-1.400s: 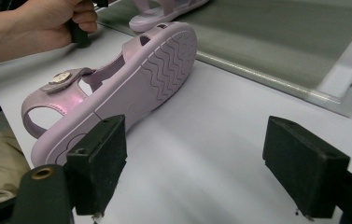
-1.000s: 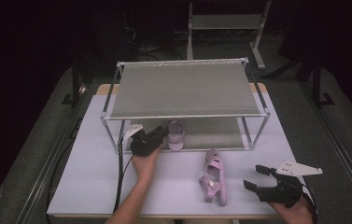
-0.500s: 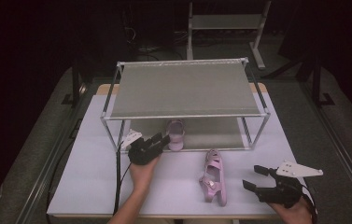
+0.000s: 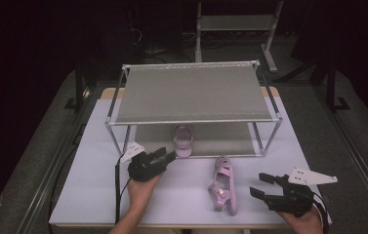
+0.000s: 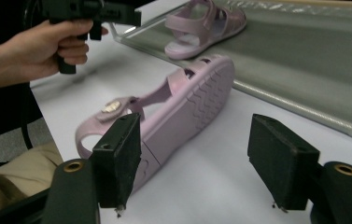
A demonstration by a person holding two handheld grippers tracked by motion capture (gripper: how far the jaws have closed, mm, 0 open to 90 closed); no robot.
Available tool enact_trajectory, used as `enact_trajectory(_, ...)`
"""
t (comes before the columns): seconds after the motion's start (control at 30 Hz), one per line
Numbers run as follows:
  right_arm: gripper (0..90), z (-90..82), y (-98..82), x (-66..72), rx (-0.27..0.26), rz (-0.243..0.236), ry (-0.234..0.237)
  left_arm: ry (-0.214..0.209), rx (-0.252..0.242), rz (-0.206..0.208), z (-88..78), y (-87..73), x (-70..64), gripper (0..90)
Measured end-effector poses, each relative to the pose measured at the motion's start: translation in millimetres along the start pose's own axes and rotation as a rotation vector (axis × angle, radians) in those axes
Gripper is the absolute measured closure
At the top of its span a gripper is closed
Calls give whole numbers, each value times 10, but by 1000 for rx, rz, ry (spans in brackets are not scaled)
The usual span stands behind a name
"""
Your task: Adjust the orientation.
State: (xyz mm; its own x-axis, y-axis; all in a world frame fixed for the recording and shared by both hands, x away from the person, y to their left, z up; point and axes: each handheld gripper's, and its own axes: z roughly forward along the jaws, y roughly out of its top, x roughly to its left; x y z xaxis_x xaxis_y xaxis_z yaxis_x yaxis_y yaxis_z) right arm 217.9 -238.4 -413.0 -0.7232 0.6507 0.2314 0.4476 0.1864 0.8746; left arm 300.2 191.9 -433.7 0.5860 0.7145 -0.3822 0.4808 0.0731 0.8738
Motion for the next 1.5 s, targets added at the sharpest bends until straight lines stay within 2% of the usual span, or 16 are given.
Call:
enact_trajectory(0.07, 383, 22, 29, 44, -2, 0, 8, -6, 2, 26, -108, -27, -23, 469)
enact_trajectory(0.2, 412, 53, 50, 72, -2, 2, 29, -19, 4, 34, -214, -37, -17, 453)
enact_trajectory(0.27, 449, 95, 84, 118, -3, -4, 48, -27, 12, 57, -298, -37, -14, 452)
enact_trajectory(0.47, 549, 187, 130, 203, 13, -28, 77, -44, 6, 61, -463, -35, 0, 424)
enact_trajectory(0.63, 652, 257, 165, 266, 24, -48, 101, -58, -4, 74, -557, -18, -8, 396)
enact_trajectory(0.77, 697, 310, 176, 296, 41, -69, 110, -62, -2, 95, -601, -30, -14, 376)
enact_trajectory(0.8, 699, 322, 178, 304, 44, -72, 112, -66, -6, 90, -603, -39, -16, 371)
enact_trajectory(0.9, 706, 344, 184, 317, 53, -78, 111, -73, -4, 85, -615, -58, -18, 355)
enact_trajectory(1.0, 706, 356, 189, 348, 50, -97, 101, -70, -5, 105, -637, -64, -43, 338)
enact_trajectory(1.13, 713, 402, 185, 379, 74, -121, 97, -63, -26, 105, -681, -38, -63, 322)
enact_trajectory(1.23, 723, 445, 159, 412, 105, -144, 64, -55, -31, 119, -692, -29, -73, 309)
enact_trajectory(1.5, 768, 455, 138, 401, 128, -152, 58, -50, -19, 123, -668, -45, -46, 310)
